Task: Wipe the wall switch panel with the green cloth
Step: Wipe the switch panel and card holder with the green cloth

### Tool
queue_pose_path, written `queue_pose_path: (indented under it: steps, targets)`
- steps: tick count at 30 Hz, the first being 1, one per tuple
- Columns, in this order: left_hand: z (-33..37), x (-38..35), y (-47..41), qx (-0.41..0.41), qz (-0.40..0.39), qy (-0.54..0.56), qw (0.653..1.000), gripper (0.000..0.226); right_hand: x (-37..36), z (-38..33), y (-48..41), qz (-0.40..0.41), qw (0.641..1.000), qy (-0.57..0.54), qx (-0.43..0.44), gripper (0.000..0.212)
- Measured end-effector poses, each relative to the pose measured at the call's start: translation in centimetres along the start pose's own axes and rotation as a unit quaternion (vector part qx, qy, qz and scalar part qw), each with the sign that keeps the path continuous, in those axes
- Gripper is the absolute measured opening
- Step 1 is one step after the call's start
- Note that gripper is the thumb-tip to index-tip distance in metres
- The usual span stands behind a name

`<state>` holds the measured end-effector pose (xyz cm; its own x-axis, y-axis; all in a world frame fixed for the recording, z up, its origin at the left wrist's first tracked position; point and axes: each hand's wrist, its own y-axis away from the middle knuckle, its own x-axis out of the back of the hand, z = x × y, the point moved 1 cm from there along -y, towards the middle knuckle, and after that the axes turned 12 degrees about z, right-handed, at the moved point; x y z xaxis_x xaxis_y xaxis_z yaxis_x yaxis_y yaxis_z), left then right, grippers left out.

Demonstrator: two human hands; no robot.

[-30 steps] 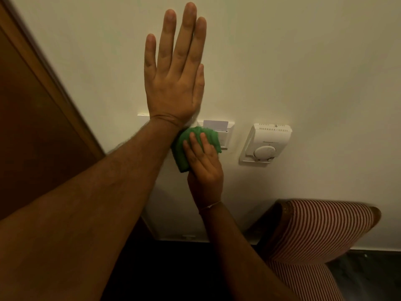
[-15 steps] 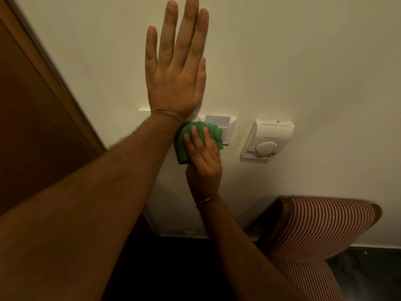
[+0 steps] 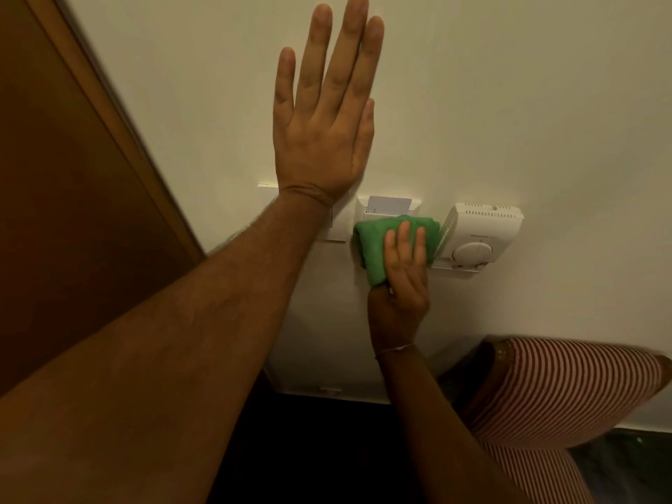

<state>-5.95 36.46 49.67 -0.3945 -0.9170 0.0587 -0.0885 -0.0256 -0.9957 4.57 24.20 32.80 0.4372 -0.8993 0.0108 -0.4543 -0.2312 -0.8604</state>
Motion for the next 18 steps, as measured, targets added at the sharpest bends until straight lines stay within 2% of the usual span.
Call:
queue_pose_path:
  steps: [2,6,8,15,18]
  targets:
    - [-0.1,-0.1,0.0,0.005,-0.002,0.002,1.0,0.054,-1.1,-0.8,0.0,-0.004,0.999,-0.008,0.033,0.067]
    - [-0.1,-0.2,0.0,0.014,0.0,0.011,1.0,0.055,-2.5,-1.8,-0.1,-0.055,0.991,0.013,0.124,0.044]
    - [0.0,-0.2,0.1,0.016,-0.001,0.011,1.0,0.055,-2.1,-1.1,-0.2,-0.078,0.986,0.023,0.147,0.053]
    - [-0.1,-0.1,0.0,0.001,-0.006,-0.011,1.0,0.058,1.9,2.6,1.2,-0.076,0.99,0.082,0.085,0.066]
    - [-0.1,0.0,-0.1,0.001,-0.013,-0.011,1.0,0.06,2.4,3.2,1.7,-0.096,0.99,0.087,0.061,0.06]
